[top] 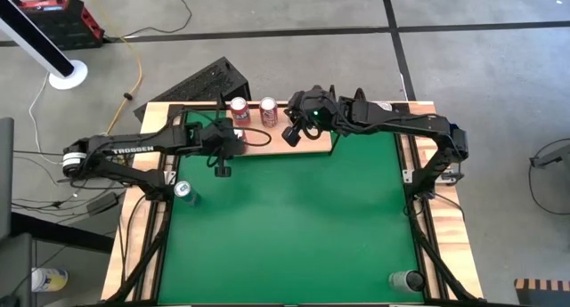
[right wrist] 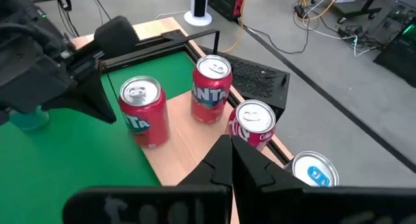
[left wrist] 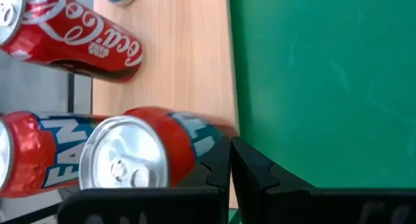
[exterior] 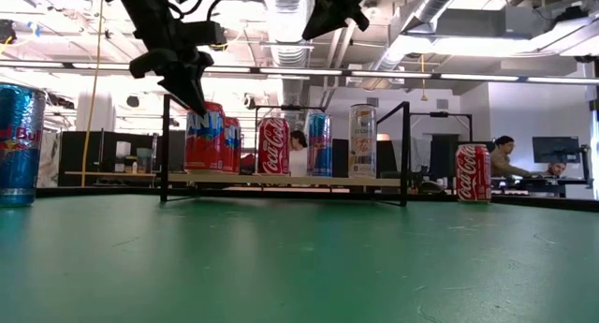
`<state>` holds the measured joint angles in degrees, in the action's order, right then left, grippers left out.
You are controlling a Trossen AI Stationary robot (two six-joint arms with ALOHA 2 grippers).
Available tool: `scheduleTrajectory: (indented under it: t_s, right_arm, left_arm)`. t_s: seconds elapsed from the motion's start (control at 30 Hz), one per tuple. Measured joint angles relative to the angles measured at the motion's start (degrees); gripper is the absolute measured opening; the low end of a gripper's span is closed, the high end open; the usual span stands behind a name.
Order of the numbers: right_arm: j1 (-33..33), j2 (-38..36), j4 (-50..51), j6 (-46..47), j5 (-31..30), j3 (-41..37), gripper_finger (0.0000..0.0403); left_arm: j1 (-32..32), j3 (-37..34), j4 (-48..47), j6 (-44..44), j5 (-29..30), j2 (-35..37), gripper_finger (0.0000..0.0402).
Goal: Place canned beverage on shelf
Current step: Put the orange soda can, aligned with the other orange soda can on the shelf
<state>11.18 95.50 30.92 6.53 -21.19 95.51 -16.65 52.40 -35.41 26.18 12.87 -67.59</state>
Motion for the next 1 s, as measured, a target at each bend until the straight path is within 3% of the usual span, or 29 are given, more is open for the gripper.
scheduleTrajectory:
  t_s: [0.37,1.0]
  right_arm:
    - [1.7,0.0,-0.7,-2.3,0.3,0.0,0.0022]
    - [3.6,0.0,-1.4,-2.7,2.2,0.0,0.0022]
  left_arm:
    - [-4.7,0.0,0.2,4.6,-0.3,0.0,0.0]
    - [-8.9,0.0,3.7,5.2,-4.3,0.0,0.0]
